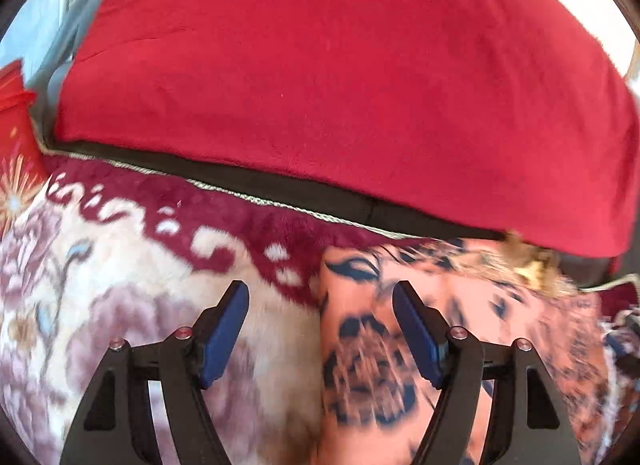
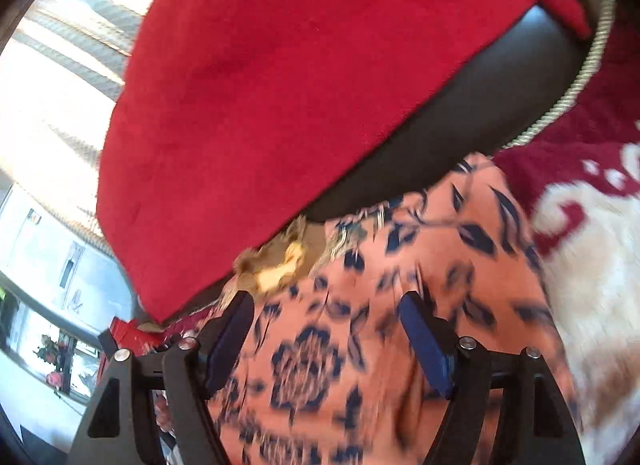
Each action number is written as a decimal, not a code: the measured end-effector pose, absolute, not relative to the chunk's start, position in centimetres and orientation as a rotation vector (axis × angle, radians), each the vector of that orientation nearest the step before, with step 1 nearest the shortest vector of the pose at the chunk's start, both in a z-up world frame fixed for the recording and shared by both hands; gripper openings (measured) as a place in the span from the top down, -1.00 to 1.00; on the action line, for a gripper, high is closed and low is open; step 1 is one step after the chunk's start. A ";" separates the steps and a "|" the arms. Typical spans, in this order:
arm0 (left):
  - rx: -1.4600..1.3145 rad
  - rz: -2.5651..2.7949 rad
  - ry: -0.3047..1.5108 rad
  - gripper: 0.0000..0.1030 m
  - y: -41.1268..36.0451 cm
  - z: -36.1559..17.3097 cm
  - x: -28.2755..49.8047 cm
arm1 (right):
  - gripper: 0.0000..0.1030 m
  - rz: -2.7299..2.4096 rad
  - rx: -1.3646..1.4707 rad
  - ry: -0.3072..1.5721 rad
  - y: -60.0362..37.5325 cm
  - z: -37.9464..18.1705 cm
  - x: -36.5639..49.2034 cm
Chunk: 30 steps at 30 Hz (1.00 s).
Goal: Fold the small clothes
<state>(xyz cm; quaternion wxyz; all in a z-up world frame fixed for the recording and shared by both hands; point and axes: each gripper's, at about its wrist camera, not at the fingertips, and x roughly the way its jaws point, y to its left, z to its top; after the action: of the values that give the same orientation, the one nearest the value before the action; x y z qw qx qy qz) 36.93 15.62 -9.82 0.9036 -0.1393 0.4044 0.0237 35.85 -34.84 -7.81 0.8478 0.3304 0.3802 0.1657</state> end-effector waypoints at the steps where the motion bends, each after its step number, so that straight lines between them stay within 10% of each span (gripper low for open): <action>1: -0.292 0.039 0.827 -0.46 15.6 -9.5 35.9 | -0.53 0.343 0.677 0.795 -35.2 -7.7 34.5; 12: -0.337 -0.046 0.769 -0.57 16.8 -7.4 13.7 | -0.53 0.210 0.645 0.840 -42.8 -9.9 10.3; 25: -0.455 -0.071 0.964 -0.57 14.2 -12.5 4.3 | -0.53 0.287 0.872 0.927 -45.8 -15.1 4.1; 30: -0.466 -0.048 0.993 -0.57 14.3 -13.7 3.0 | 0.01 0.340 0.897 0.940 -45.9 -15.5 4.1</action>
<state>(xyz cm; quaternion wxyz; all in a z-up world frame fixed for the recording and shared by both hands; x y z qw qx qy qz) 2.98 14.25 -13.70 0.8532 -0.2215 0.4718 -0.0227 4.14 -45.94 -15.54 0.7828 0.4155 0.4355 0.1577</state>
